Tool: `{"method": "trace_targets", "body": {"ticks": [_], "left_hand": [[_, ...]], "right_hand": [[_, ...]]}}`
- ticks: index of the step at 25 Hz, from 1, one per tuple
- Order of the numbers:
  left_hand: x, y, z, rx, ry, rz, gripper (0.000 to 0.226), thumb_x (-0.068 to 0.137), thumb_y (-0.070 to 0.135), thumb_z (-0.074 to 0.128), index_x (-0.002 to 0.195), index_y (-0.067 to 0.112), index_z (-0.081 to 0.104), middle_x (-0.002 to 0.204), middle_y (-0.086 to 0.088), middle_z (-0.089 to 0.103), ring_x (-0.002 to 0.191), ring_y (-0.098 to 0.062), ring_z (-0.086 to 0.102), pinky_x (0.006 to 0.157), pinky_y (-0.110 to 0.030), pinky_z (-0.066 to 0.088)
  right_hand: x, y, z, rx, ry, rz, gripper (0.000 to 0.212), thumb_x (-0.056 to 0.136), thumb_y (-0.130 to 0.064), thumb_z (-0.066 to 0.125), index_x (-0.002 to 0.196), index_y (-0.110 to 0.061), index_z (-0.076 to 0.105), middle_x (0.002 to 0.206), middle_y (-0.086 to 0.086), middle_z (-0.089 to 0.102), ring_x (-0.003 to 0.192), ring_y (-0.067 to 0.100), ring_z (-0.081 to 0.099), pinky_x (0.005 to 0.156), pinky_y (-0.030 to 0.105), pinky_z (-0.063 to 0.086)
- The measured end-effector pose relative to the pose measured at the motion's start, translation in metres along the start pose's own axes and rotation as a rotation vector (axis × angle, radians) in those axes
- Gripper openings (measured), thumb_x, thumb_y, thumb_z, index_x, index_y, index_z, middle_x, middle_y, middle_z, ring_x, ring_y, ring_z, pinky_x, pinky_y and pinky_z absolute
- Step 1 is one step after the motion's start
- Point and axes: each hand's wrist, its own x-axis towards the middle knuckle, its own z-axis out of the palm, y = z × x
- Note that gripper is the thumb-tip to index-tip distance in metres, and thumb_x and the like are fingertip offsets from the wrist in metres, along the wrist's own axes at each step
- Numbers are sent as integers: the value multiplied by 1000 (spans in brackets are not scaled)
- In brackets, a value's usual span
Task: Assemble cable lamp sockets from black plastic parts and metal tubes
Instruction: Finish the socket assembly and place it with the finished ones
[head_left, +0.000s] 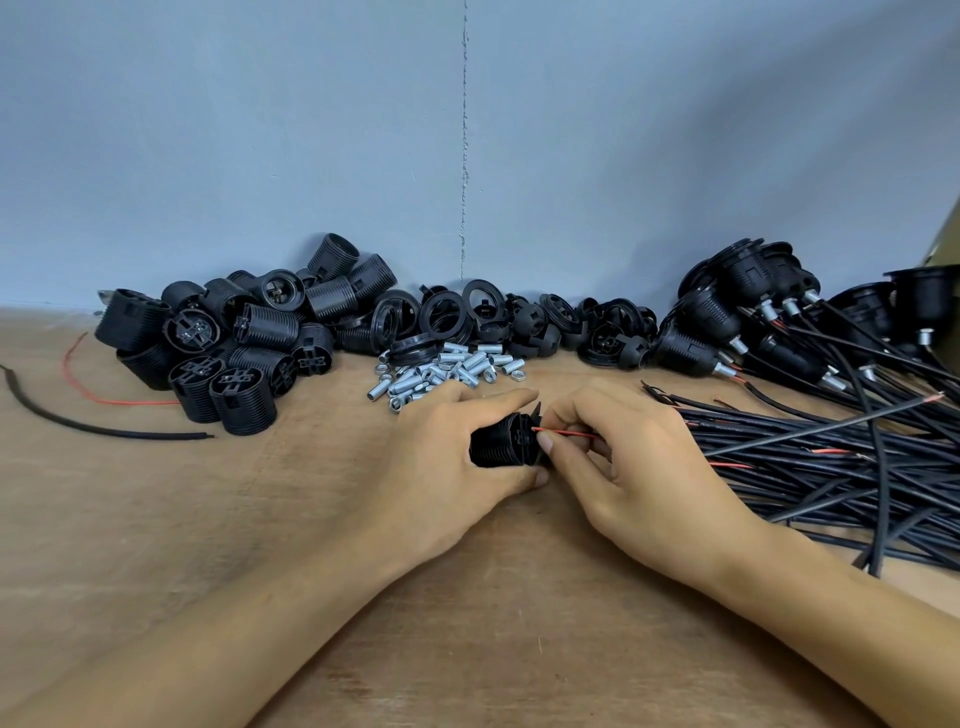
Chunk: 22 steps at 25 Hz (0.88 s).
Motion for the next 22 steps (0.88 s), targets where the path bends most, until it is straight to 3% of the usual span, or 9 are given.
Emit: {"method": "trace_targets", "body": {"ticks": [6,13,18,22], "left_hand": [[1,-1,0,-16,-20,-2,66,71,44,88,132,47,63,99,9,58,96,-2,57,86,-20,46],[2,-5,0,-44,-1,-5,66,69,45,90,129,48,64,96,14,59,94,4,57,76,-4,37],[3,-6,2,-48,0,0,65,68,48,90,128,49,65,97,16,61,96,6,57,79,-5,39],[3,-5,1,-59,-15,-14,63,68,48,89,126,48,67,100,15,64,98,4,60,85,-13,45]], "right_hand": [[1,-1,2,37,20,6,8,91,-14,71,87,-19,66,80,-17,57,81,-3,53,72,7,37],[2,-2,3,-14,3,-13,11,91,-11,69,87,-17,61,73,-22,42,74,-8,48,68,5,33],[2,-1,5,-8,2,13,12,92,-13,67,86,-19,59,74,-21,45,74,-6,47,69,8,34],[2,-1,6,29,-10,67,18,94,-16,64,81,-26,56,71,-20,50,74,-4,50,66,11,34]]}}
